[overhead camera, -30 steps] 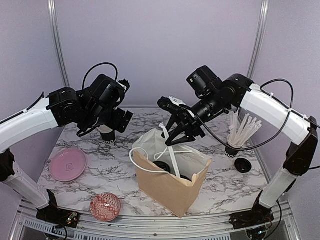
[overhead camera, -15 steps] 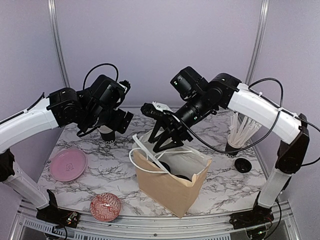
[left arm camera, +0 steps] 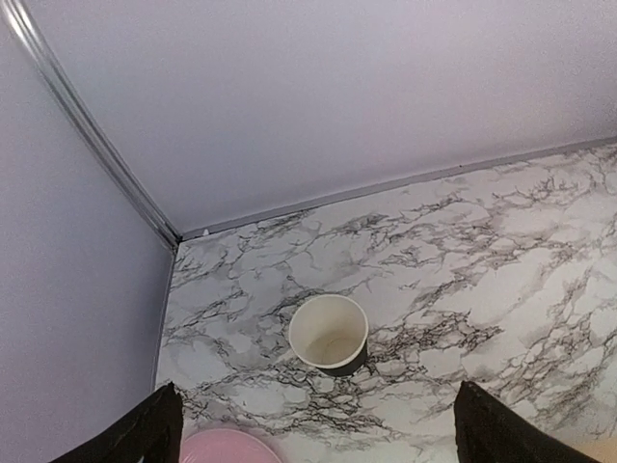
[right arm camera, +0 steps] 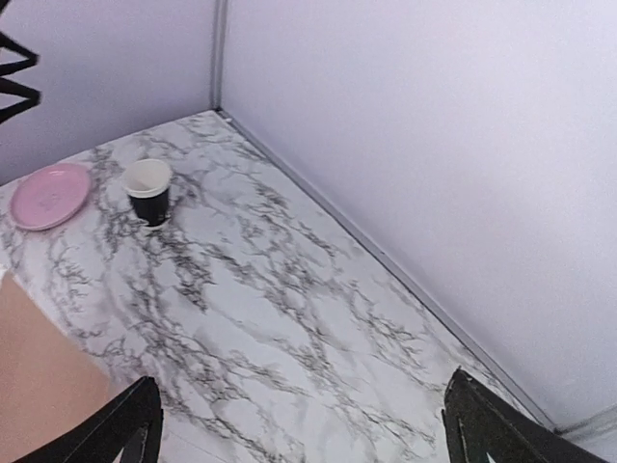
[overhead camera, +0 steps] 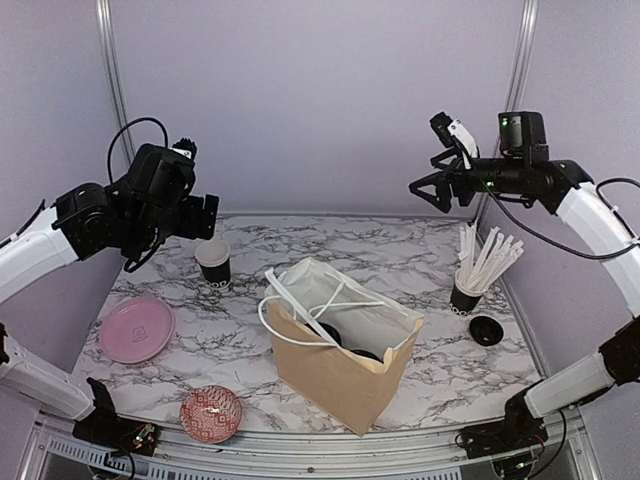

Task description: Pack the takeout coffee

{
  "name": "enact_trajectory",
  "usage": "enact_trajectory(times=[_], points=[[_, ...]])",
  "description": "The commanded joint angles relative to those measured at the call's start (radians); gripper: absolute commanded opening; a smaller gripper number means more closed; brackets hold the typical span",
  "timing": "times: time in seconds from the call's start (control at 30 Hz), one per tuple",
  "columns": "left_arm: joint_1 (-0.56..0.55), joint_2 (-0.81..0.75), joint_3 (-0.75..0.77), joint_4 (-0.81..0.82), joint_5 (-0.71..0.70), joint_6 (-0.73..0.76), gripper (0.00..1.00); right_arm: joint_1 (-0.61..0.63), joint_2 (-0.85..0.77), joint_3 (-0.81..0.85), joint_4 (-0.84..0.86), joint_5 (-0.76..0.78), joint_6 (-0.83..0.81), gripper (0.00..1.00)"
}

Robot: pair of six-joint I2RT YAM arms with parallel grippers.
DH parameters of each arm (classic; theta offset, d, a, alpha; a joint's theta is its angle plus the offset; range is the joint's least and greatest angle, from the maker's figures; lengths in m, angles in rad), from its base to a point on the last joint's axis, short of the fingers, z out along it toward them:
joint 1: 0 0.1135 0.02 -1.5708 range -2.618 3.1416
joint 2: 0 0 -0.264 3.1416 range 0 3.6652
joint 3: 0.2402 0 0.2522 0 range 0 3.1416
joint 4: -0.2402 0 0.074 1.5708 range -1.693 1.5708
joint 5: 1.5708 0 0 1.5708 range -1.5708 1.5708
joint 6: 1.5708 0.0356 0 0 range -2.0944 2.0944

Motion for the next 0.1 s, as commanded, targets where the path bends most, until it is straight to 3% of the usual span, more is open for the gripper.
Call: enact_trajectory(times=[0.0,0.07], points=[[0.059,-0.125,-0.119,0.206,-0.025,0.006,0.99,-0.033,-0.033,-0.093,0.29,0.336,0.193,0.99],[0.075,-0.162,-0.169,0.265,-0.025,0.031,0.99,-0.034,-0.043,-0.125,0.328,0.4,0.201,0.99]])
